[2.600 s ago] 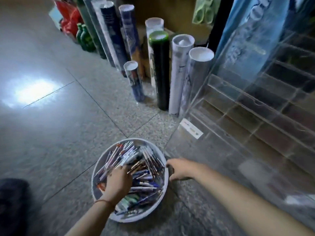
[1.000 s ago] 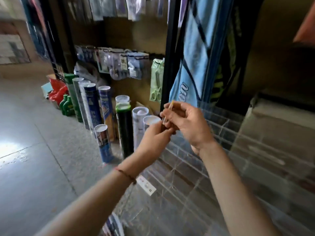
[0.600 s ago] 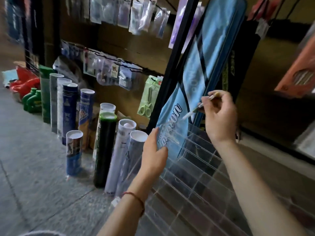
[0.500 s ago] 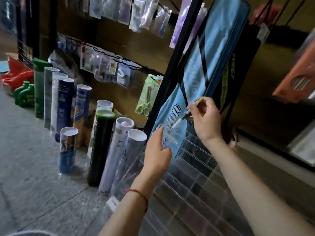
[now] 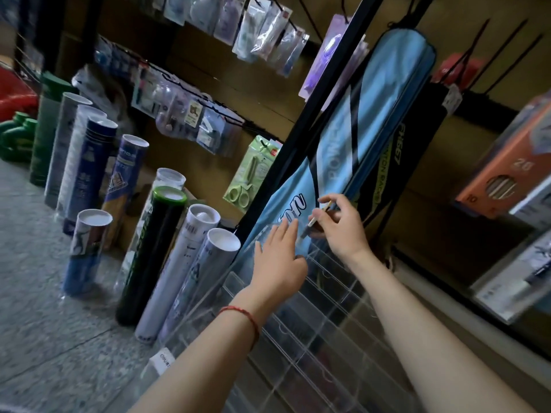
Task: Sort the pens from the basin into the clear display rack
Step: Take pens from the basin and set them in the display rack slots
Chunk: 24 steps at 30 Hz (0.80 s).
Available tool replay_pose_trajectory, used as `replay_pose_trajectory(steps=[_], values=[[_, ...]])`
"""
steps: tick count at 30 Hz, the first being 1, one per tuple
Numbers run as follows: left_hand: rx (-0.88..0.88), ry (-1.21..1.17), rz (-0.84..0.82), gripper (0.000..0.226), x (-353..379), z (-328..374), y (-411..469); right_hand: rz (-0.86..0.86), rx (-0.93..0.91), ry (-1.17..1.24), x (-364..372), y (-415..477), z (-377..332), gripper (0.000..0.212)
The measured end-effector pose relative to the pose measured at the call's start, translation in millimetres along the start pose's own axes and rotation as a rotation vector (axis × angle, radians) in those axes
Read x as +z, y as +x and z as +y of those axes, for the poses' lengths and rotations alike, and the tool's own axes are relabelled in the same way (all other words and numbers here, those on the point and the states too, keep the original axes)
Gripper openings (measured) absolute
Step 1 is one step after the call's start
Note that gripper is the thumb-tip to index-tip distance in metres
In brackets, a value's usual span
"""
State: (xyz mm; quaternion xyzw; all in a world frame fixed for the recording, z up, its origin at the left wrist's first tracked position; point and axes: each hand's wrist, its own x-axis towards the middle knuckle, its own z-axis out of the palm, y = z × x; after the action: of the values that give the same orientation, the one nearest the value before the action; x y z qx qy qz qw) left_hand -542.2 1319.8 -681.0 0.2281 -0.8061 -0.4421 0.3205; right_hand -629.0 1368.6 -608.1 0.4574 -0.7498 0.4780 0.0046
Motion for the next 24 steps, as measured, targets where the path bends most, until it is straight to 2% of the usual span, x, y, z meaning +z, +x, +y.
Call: replay_pose_trajectory(steps=[3,8,14,19,20,22,24], values=[[-0.036,0.010,0.013,0.071,-5,-11,12,-0.072,0.019,-0.016,1,7,1,0.014],[-0.019,0.027,-0.066,0.077,-4,-25,12,-0.142,0.029,-0.310,8,6,8,0.017],[-0.019,0.088,-0.055,0.078,0,-30,13,-0.118,0.076,-0.490,9,10,7,0.016],[-0.024,0.123,-0.060,0.077,0,-27,15,-0.234,0.146,-0.615,5,4,1,0.019],[-0.007,0.098,-0.038,0.076,-2,-27,12,-0.189,0.099,-0.651,3,2,-3,0.027],[0.049,0.034,0.084,0.068,-12,-37,-1,0.124,-0.118,-0.533,5,-10,-15,0.034],[0.130,-0.014,0.283,0.047,-32,-61,-27,0.449,-0.321,-0.155,24,-38,-32,0.018]])
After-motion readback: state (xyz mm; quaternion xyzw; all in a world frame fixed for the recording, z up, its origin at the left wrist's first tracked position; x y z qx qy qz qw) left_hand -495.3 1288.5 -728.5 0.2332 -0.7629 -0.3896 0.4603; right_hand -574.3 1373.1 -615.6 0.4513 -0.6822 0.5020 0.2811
